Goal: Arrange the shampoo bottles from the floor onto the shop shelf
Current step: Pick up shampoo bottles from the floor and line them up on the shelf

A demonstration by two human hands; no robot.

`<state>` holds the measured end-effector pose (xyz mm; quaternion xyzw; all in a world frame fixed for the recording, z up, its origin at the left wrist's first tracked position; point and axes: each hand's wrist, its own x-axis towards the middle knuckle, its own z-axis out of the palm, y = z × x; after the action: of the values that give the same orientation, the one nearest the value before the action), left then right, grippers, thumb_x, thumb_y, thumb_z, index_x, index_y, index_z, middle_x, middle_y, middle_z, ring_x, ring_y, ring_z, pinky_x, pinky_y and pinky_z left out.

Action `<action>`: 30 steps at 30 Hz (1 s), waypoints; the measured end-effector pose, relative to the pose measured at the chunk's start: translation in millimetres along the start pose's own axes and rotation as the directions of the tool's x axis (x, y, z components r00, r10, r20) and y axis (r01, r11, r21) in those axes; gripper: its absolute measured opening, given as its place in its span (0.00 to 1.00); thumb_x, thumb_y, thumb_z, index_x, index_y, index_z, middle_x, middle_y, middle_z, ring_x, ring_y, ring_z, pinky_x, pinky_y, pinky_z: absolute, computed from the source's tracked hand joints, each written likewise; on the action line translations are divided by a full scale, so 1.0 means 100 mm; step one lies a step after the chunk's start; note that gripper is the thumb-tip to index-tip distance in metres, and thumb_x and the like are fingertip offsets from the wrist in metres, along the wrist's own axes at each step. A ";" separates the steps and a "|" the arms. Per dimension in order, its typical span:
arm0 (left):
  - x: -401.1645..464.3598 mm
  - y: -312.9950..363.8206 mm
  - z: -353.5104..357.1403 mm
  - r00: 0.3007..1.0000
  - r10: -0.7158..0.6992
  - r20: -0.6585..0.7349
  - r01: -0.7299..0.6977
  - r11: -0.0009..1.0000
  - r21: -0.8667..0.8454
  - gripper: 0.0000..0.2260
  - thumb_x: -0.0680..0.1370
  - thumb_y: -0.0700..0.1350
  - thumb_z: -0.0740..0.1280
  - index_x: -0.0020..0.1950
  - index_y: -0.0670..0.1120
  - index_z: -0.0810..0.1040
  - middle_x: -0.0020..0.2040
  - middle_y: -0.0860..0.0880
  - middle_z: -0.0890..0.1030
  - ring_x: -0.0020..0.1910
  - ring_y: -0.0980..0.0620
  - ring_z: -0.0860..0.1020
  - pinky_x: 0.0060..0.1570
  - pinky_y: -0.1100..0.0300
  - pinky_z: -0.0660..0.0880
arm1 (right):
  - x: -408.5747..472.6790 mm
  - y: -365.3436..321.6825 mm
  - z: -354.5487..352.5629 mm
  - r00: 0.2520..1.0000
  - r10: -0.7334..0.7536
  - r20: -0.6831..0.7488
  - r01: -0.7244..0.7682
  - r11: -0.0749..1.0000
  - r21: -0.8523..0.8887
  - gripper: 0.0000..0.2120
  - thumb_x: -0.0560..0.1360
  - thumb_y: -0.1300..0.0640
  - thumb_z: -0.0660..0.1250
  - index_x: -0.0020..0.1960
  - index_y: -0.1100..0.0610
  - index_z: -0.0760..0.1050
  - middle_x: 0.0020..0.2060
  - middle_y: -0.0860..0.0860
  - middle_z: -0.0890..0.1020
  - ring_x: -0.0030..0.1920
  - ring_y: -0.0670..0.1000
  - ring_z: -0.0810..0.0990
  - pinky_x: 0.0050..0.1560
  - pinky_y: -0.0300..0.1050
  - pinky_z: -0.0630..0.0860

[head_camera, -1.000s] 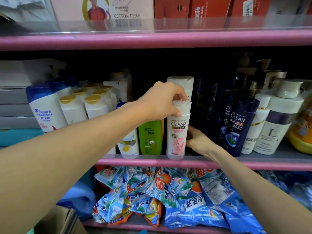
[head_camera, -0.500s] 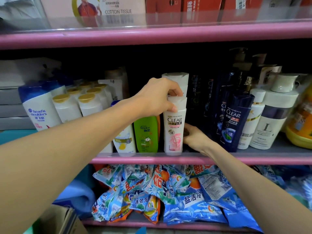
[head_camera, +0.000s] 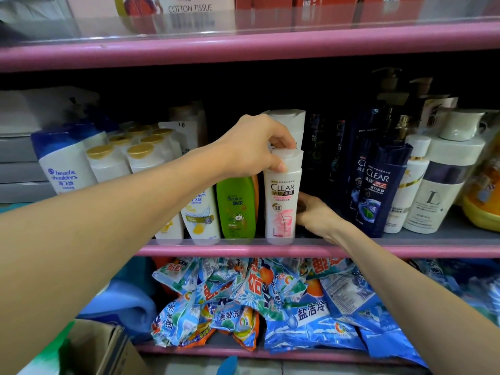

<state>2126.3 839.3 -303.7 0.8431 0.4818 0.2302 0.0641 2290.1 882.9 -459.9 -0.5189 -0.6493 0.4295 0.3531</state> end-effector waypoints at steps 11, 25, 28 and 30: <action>-0.06 -0.01 0.02 0.998 -0.061 -0.021 0.060 0.996 -0.066 0.19 0.70 0.43 0.75 0.59 0.52 0.80 0.47 0.59 0.78 0.35 0.71 0.71 0.37 0.85 0.64 | 0.00 -0.07 -0.06 0.992 0.072 0.108 -0.075 0.997 0.026 0.34 0.69 0.75 0.66 0.72 0.56 0.65 0.62 0.53 0.77 0.61 0.49 0.74 0.48 0.34 0.71; -0.96 0.14 0.16 0.951 -0.151 -0.270 0.020 0.902 -0.432 0.08 0.76 0.39 0.66 0.49 0.51 0.82 0.46 0.56 0.83 0.48 0.61 0.80 0.54 0.65 0.76 | -1.02 -0.47 0.19 0.930 -0.057 -0.363 0.130 0.975 0.181 0.09 0.74 0.63 0.68 0.52 0.54 0.78 0.47 0.49 0.83 0.48 0.44 0.81 0.46 0.35 0.78; -1.37 0.00 0.50 0.957 -0.252 -0.141 0.134 0.821 -0.555 0.10 0.75 0.35 0.66 0.47 0.50 0.81 0.46 0.52 0.84 0.48 0.54 0.81 0.54 0.58 0.77 | -1.31 -0.41 0.43 0.903 -0.107 -0.415 0.166 0.980 0.109 0.12 0.74 0.67 0.65 0.52 0.54 0.77 0.47 0.47 0.82 0.46 0.41 0.79 0.47 0.32 0.76; -1.63 -0.17 0.79 0.943 -0.329 -0.051 0.242 0.783 -0.573 0.10 0.75 0.34 0.65 0.47 0.49 0.82 0.46 0.50 0.84 0.47 0.52 0.82 0.54 0.57 0.77 | -1.42 -0.27 0.64 0.924 -0.062 -0.378 0.124 0.982 0.141 0.13 0.73 0.70 0.64 0.52 0.55 0.76 0.46 0.50 0.81 0.45 0.43 0.79 0.47 0.35 0.76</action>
<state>2078.5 719.6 -432.7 0.6846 0.5189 0.4105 0.3058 2252.1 728.9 -461.2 -0.5289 -0.5574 0.3574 0.5309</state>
